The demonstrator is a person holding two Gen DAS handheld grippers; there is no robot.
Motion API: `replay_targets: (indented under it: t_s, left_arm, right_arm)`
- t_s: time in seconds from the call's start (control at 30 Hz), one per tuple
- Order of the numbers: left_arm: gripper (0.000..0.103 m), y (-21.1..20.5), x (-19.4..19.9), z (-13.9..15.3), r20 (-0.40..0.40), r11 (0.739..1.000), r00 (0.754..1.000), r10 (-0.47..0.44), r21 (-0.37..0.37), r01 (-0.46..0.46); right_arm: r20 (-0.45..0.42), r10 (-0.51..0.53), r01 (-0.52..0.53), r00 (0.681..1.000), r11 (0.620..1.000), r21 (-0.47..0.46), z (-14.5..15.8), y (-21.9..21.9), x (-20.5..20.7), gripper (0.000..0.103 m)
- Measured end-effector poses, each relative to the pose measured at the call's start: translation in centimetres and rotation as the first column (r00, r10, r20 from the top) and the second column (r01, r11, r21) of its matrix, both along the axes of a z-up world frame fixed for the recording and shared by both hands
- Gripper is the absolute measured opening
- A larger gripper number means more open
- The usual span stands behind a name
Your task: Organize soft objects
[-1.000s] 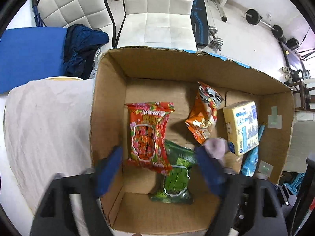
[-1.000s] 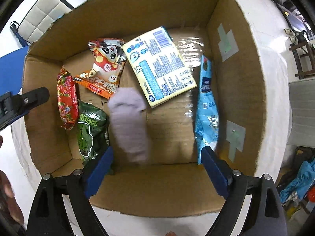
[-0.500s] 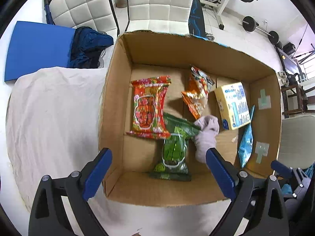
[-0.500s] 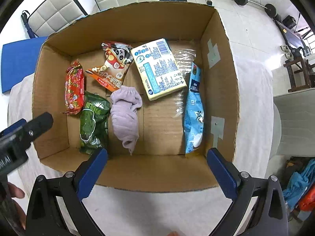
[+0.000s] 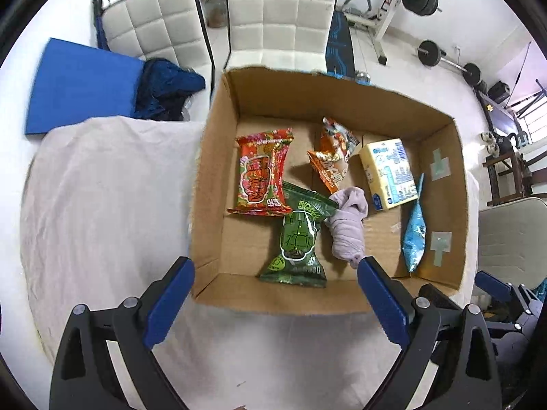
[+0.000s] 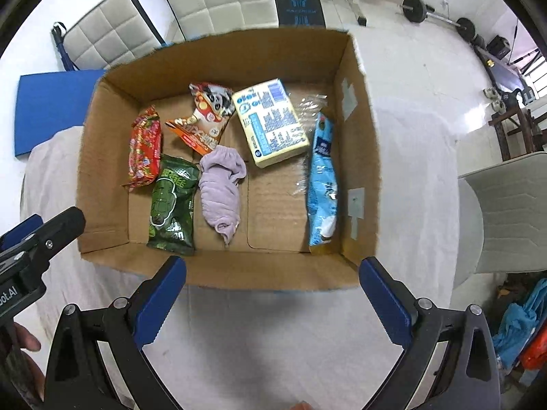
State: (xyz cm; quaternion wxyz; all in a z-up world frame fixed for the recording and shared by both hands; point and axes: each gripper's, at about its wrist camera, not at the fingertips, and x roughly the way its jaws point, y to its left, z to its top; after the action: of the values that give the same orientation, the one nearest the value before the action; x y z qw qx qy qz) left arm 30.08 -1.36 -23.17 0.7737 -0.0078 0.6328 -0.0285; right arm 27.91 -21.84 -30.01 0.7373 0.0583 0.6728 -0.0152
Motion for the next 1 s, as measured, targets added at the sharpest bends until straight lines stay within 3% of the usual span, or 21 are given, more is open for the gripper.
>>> replay_targets:
  t_s: [0.33, 0.67, 1.0]
  left_arm:
    - [0.098, 0.4, -7.7, 8.3, 0.181, 1.0, 0.983, -0.003, -0.008, 0.004]
    - [0.098, 0.7, -14.7, 14.5, 0.268, 1.0, 0.963, -0.012, -0.001, 0.012]
    - [0.098, 1.2, -19.7, 19.6, 0.331, 1.0, 0.944, -0.009, -0.015, 0.015]
  right_arm:
    - [0.171, -0.013, 0.014, 0.985, 1.0, -0.002, 9.2, -0.6, -7.6, 0.103]
    - [0.308, -0.016, 0.008, 0.951, 1.0, 0.024, 17.8, -0.6, -15.7, 0.103]
    - [0.368, -0.004, -0.009, 0.93, 0.999, 0.035, 22.9, 0.2, -22.1, 0.103]
